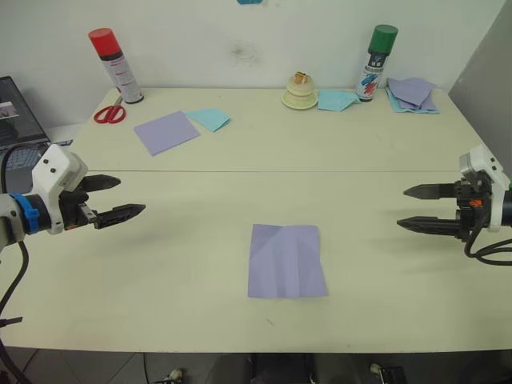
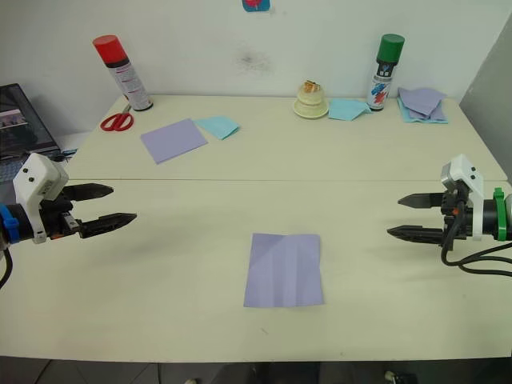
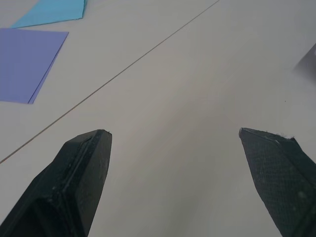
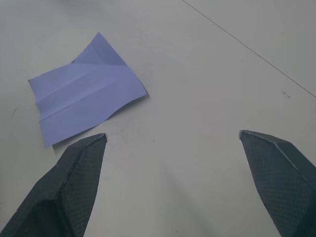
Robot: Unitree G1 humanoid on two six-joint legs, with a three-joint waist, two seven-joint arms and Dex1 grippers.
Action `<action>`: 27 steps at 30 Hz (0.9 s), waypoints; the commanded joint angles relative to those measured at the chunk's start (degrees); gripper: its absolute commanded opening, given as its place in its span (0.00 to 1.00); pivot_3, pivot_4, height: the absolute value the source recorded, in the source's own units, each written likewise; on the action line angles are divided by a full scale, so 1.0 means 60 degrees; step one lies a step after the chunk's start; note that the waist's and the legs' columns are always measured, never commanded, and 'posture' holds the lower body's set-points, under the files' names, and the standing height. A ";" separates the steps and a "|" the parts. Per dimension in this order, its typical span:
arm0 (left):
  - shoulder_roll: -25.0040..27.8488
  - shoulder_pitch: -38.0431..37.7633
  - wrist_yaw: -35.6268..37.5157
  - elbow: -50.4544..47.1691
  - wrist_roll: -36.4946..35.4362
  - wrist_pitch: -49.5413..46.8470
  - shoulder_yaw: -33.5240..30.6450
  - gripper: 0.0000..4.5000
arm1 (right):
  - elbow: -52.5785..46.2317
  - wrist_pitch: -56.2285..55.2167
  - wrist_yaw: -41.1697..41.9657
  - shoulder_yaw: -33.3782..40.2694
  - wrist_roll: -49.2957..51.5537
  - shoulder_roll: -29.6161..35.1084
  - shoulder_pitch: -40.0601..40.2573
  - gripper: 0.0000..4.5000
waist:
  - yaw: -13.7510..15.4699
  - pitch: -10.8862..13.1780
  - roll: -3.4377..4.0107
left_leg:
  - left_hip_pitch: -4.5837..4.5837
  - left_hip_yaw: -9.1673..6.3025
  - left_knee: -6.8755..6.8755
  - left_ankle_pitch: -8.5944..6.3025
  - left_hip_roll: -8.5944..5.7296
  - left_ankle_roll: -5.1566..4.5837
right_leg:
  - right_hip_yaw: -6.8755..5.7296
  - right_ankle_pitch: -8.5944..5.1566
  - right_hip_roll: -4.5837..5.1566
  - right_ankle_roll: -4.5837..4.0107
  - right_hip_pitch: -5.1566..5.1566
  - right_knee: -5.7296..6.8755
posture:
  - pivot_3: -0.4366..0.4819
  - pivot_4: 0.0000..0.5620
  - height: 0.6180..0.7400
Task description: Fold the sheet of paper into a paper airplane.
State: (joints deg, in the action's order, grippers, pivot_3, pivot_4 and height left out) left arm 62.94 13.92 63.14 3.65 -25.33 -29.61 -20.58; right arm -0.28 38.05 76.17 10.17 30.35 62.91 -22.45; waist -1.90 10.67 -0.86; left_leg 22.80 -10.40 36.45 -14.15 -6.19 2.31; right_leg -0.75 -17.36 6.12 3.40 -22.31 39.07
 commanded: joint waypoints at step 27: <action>-0.1280 0.1366 -0.0988 -0.1851 -0.0937 -0.1528 0.0708 0.92 | -0.0864 0.0174 -0.1392 0.0299 0.0025 -0.0650 0.0218 1.00 | 0.0025 -0.0003 -0.0003 | 0.0012 0.0000 0.0062 -0.0002 -0.0003 -0.0004 | 0.0004 0.0023 -0.0003 0.0021 0.0010 0.0005 | 0.48 0.27 1.00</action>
State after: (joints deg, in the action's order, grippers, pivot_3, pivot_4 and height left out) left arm 56.30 20.92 58.88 -2.83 -28.71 -37.69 -17.22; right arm -2.83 40.20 69.51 11.11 30.34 59.30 -20.85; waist -1.75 10.65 -0.88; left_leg 22.90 -10.40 36.90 -14.16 -6.22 2.28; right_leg -0.71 -17.20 6.10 3.54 -22.25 39.12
